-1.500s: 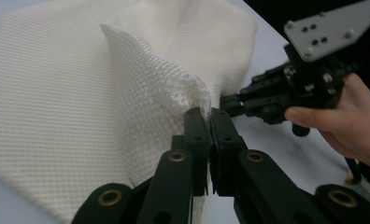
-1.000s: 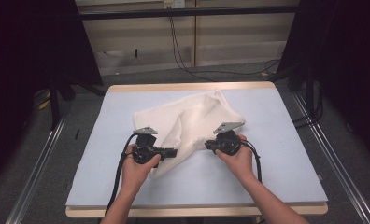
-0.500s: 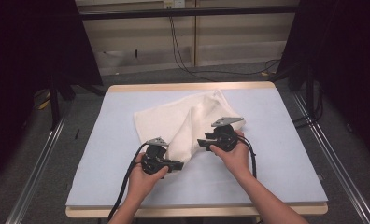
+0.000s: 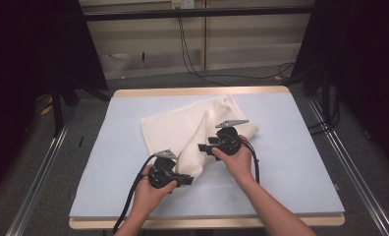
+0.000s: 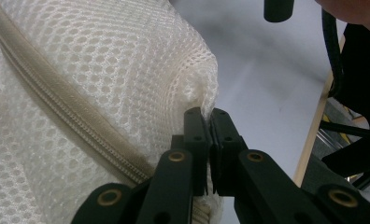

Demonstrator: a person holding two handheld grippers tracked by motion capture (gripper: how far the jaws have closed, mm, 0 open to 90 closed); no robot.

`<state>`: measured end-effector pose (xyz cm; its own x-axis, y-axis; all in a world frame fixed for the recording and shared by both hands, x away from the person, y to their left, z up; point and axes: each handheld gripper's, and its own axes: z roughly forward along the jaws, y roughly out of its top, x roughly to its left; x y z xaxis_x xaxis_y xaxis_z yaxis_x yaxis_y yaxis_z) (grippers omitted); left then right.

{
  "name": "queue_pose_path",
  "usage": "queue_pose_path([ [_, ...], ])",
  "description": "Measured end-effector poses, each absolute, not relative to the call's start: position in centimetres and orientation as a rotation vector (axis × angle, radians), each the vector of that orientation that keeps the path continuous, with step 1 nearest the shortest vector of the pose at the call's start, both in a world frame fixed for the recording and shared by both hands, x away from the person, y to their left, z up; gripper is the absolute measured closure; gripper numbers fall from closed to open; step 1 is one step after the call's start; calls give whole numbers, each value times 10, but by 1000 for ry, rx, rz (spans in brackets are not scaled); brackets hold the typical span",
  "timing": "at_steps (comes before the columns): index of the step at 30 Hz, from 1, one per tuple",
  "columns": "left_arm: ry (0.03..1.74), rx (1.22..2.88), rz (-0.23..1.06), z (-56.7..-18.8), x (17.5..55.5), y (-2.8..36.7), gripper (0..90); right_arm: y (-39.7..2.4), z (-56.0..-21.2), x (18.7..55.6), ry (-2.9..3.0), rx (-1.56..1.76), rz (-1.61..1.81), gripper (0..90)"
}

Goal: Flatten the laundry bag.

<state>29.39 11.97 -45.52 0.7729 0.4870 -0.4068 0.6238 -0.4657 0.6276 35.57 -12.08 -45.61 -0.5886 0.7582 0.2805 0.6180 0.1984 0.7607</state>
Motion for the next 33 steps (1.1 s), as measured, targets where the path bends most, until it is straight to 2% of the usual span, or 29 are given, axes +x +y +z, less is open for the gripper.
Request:
queue_pose_path([
  [1, 825, 2156, -215, -455, 294, 119, 869, -119, -456, 357, 2313, 1340, 1356, 468],
  [4, 825, 2160, -221, -456, 293, 119, 869, -114, -456, 358, 2338, 1337, 1354, 610],
  [6, 826, 2161, -225, -456, 294, 120, 869, -113, -456, 359, 2362, 1313, 1367, 776],
  [8, 824, 2163, -228, -455, 294, 121, 868, -115, -455, 358, 2372, 1281, 1386, 854],
  [12, 826, 2169, -226, -453, 295, 123, 842, -118, -452, 353, 2392, 1244, 1347, 871],
  [21, 833, 2106, -226, -443, 298, 134, 666, -135, -455, 332, 2400, 1185, 1309, 870],
  [33, 853, 2028, -208, -434, 306, 150, 531, -145, -461, 306, 2384, 1168, 1312, 868],
])
